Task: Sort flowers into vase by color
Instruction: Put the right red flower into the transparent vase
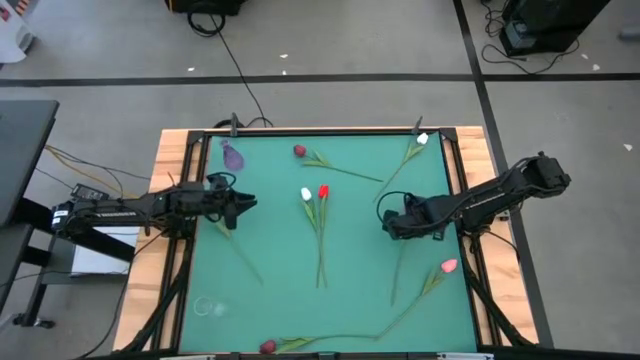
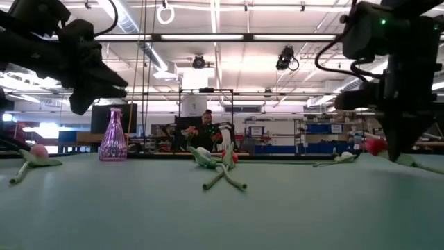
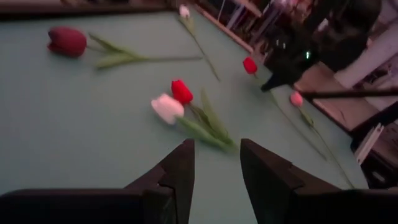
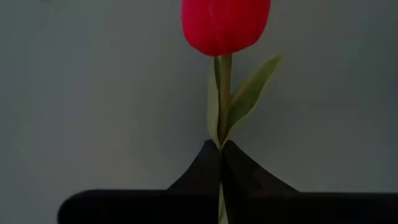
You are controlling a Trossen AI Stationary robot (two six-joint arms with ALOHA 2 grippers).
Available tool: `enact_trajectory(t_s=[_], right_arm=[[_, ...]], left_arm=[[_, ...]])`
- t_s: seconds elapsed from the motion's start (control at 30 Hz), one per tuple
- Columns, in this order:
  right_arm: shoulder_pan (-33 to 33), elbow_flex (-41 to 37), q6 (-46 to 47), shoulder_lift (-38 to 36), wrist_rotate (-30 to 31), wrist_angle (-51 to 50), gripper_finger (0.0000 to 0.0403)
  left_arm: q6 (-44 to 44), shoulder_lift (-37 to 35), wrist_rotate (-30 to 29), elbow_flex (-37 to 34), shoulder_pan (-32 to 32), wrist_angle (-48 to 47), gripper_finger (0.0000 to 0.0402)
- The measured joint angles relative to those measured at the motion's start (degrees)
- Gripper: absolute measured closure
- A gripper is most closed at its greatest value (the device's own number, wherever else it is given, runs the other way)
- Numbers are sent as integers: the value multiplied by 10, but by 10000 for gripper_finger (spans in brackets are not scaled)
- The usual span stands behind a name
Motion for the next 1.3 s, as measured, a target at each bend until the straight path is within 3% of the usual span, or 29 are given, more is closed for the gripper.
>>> enact_trajectory(t_s=[0.17,0.43,0.53,0.67,0.77,0.9,1.17,1.3], right_arm=[[-7,24,-85,0,63,3,396],[-14,77,-250,0,165,92,396],[-20,99,-365,0,215,174,394],[-39,116,-576,-1,230,321,393],[-52,120,-748,-1,215,449,392],[-83,133,-823,-1,168,552,393],[-130,225,-915,43,32,579,393],[-138,297,-949,92,-17,577,393]], left_arm=[[33,0,-39,0,0,78,267],[58,0,-39,0,0,134,267],[58,0,-37,0,0,153,267],[58,8,-35,0,0,200,267],[64,25,-20,0,0,234,267],[75,58,20,0,0,289,266],[69,150,38,2,-1,395,245],[86,193,46,45,-9,390,223]])
